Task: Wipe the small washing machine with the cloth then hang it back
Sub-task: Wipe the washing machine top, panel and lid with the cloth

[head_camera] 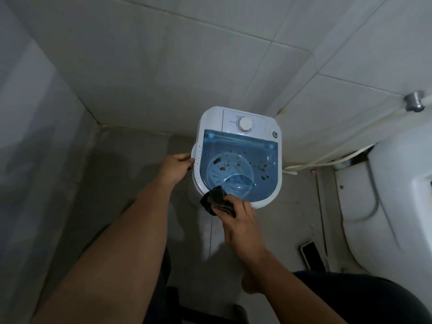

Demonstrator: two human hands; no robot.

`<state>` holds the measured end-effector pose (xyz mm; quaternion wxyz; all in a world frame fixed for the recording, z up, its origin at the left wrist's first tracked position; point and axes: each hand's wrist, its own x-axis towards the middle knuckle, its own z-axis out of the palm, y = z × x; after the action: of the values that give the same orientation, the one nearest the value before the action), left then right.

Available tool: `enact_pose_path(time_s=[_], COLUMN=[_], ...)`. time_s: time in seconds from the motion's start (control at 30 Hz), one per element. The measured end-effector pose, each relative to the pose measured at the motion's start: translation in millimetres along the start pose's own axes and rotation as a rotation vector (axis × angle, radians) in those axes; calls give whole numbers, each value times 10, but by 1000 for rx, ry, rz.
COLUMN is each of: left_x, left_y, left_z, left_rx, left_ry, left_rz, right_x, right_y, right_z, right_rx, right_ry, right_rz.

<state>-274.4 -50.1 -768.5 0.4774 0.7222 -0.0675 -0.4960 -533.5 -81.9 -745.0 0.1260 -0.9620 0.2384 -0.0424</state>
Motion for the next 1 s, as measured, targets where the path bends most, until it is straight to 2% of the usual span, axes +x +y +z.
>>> enact_pose_path(time_s=[0.1, 0.3, 0.47, 0.53, 0.67, 0.77, 0.9, 1.0], left_x=[-15, -94, -46, -41, -7, -4, -11, -37], left_y=[9, 120, 118, 101, 80, 93, 90, 102], left_z=[-17, -94, -160, -153, -172, -166, -173, -189], left_rx=[-80, -412, -415, -470, -475, -458, -453, -463], left_ry=[-21, -152, -193, -206, -154, -124, -113, -114], left_rz=[-28, -281, -287, -288, -318, -318, -312, -320], right_x=[220, 581, 1106, 1476, 2388, 2810, 2810, 2413], right_y=[-187, -343, -454, -428, -200, -47, -118, -189], right_z=[0, -132, -438, -502, -544, -562, -456, -426], right_rx=[-52, -193, -294, -345, -420, -371, -368, -337], right_ry=[-47, -138, -289, -293, -266, -246, -219, -234], right_rz=[0, -39, -185, -203, -69, 69, 92, -11])
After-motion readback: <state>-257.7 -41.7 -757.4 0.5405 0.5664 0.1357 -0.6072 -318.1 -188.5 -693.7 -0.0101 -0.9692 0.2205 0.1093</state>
